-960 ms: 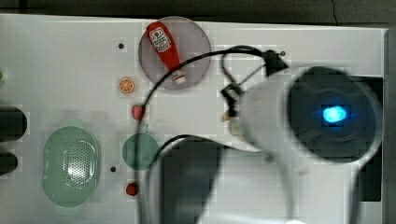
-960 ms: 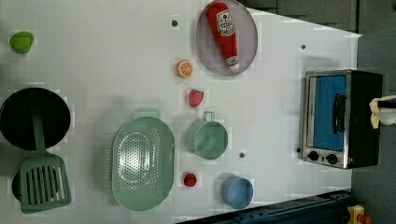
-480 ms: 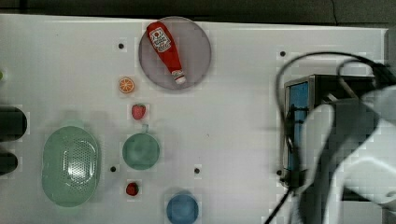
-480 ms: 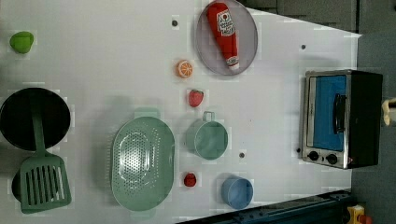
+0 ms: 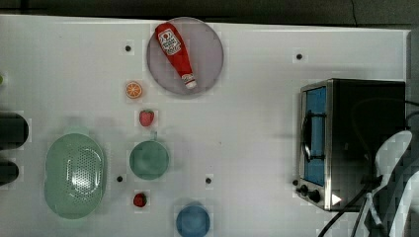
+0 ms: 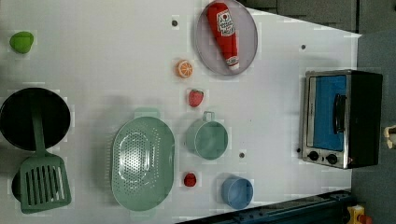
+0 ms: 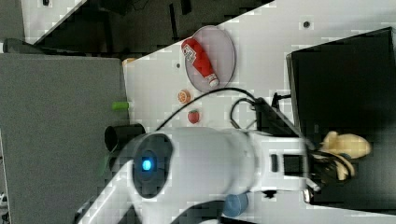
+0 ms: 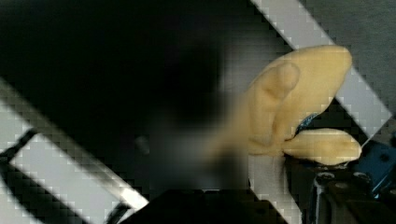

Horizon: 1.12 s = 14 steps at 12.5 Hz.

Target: Pick banana from table and place on oven.

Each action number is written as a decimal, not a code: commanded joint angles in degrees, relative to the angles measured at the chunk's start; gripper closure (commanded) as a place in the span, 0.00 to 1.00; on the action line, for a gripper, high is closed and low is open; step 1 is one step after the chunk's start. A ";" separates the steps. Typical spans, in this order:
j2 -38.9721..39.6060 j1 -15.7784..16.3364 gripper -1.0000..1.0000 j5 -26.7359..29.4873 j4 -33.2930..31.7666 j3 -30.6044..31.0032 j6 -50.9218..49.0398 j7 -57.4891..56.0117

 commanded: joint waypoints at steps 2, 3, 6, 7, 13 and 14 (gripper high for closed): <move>-0.63 0.51 0.40 2.94 1.52 2.18 2.72 -7.83; -0.61 0.53 0.28 3.31 1.24 2.42 2.71 -7.79; -0.82 0.63 0.00 3.35 1.18 2.58 2.67 -7.79; -1.43 0.94 0.00 3.34 1.61 2.83 2.57 -7.80; -11.82 7.37 0.00 2.97 4.72 11.17 -10.19 3.73; -13.81 8.31 0.00 2.95 4.70 13.77 -11.98 8.82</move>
